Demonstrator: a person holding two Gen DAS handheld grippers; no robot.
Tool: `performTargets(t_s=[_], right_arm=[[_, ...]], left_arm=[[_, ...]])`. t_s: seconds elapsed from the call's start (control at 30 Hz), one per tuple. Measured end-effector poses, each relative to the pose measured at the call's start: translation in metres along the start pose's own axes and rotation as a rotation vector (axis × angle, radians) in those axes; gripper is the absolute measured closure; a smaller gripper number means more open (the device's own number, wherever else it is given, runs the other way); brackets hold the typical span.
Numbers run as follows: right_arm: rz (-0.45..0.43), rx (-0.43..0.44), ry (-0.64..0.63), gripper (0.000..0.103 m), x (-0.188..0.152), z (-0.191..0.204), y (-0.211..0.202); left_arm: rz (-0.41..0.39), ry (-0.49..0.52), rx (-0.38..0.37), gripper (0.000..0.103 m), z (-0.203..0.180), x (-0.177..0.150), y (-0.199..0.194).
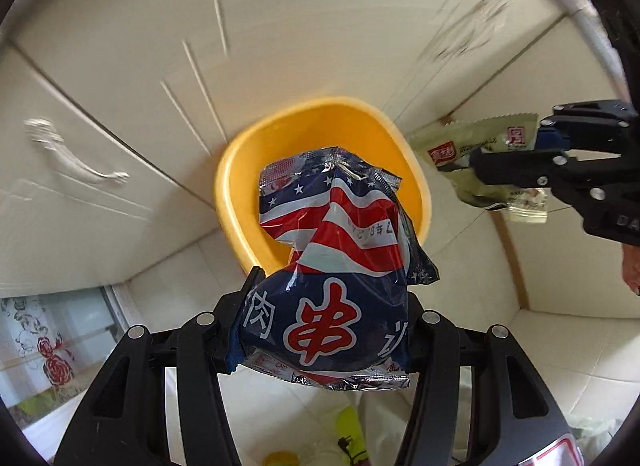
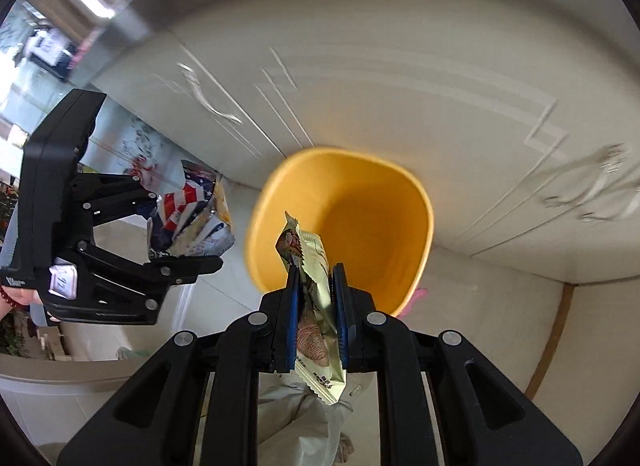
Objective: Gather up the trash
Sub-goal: 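Carry both items over the yellow bin and open both tools to drop them, then raise both tools from the bin back toward the counter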
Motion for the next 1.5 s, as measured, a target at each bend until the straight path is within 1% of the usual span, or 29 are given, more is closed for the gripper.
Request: performTargets(t_s=[0.03,0.07,0.2,0.3,0.37,0.43,0.47,0.5,0.53,0.57,0.77,0.97,1.1,1.17,1.27,1.43,1.5], right_arm=[[0.018,0.002,0.007,0.086,0.002,-0.006,0.018],[0.03,0.002,0.014,0.086,0.003,-0.009,0.028],[0.069,0.04,0.083,0.086,0.005,-0.024,0.071],[0.085,0.052,0.126,0.084,0.004,-0.032,0.094],[0.097,0.07,0.152,0.083,0.005,-0.039,0.099],[0.099,0.081,0.169,0.082,0.006,-0.04,0.104],[0.102,0.085,0.178,0.075,0.006,-0.041,0.107],[0.102,0.088,0.186,0.071,0.005,-0.043,0.107],[0.099,0.088,0.195,0.058,0.005,-0.044,0.107],[0.094,0.086,0.202,0.049,0.007,-0.043,0.107],[0.055,0.106,0.256,0.048,0.017,-0.049,0.102],[0.016,0.098,0.262,0.048,0.021,-0.042,0.083],[-0.025,0.072,0.247,0.048,0.014,-0.029,0.053],[-0.047,0.064,0.241,0.048,0.009,-0.024,0.035],[-0.094,0.047,0.23,0.048,-0.003,-0.012,-0.006],[-0.164,-0.026,0.196,0.048,-0.012,0.013,-0.064],[-0.194,-0.048,0.186,0.048,-0.015,0.02,-0.09]], left_arm=[[0.027,-0.003,0.006,0.049,0.003,0.004,0.015],[0.046,-0.007,0.011,0.049,0.006,0.007,0.026],[0.095,-0.028,0.01,0.049,0.01,0.018,0.057],[0.119,-0.042,0.003,0.049,0.013,0.023,0.073],[0.125,-0.045,0.001,0.048,0.01,0.014,0.078],[0.131,-0.053,-0.006,0.047,0.011,0.013,0.082],[0.131,-0.055,-0.011,0.046,0.01,0.013,0.083],[0.13,-0.056,-0.008,0.044,0.005,0.012,0.081],[0.127,-0.055,-0.009,0.035,0.008,0.012,0.083],[0.118,-0.056,-0.003,0.029,0.008,0.012,0.081],[0.102,-0.048,0.0,0.027,0.006,0.005,0.079],[0.08,-0.05,0.013,0.027,0.002,0.001,0.065],[0.042,-0.058,0.014,0.027,-0.003,-0.005,0.041],[0.013,-0.062,0.012,0.027,-0.006,-0.01,0.022],[-0.036,-0.064,0.011,0.027,-0.013,-0.019,-0.011],[-0.131,-0.078,0.02,0.027,-0.021,-0.035,-0.069],[-0.165,-0.093,0.036,0.027,-0.022,-0.038,-0.091]])
Point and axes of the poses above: each gripper's, at about its wrist camera, not at the fingertips, and y roughly the way its jaws point, z to its left, x to its top, the point moved 9 cm from there along y, roughly the way its jaws point, and after that the axes turned 3 degrees about z, right-handed, at the moved point
